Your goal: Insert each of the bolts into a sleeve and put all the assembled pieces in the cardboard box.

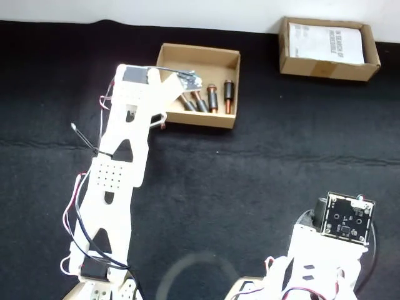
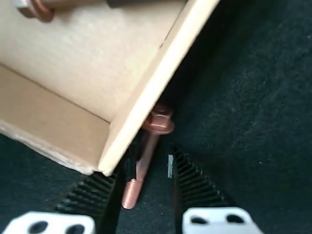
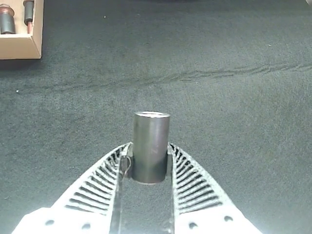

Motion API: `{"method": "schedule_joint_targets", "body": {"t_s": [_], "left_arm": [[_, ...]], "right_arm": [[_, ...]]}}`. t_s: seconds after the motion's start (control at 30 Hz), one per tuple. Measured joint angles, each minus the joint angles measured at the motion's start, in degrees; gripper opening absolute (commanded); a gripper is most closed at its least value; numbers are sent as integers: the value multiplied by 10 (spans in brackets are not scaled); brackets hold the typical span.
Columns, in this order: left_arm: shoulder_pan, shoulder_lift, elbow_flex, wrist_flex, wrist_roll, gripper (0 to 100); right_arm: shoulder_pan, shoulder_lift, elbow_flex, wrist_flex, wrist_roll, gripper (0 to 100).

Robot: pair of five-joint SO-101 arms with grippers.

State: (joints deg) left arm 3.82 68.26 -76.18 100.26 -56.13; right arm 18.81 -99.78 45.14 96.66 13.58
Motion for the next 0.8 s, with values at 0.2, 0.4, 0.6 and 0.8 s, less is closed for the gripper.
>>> {"method": "schedule_joint_targets", "body": {"t_s": [0.2, 0.4, 0.6, 0.8], "left_arm": [[0, 3, 14, 2, -42, 122], [5, 4, 40, 4, -69, 8], [6, 4, 42, 5, -59, 9], [4, -3, 47, 3, 24, 9]], "right_arm": [[0, 0, 0, 0, 0, 7], [0, 0, 0, 0, 0, 7], [0, 0, 0, 0, 0, 7], [0, 0, 0, 0, 0, 7]]}}
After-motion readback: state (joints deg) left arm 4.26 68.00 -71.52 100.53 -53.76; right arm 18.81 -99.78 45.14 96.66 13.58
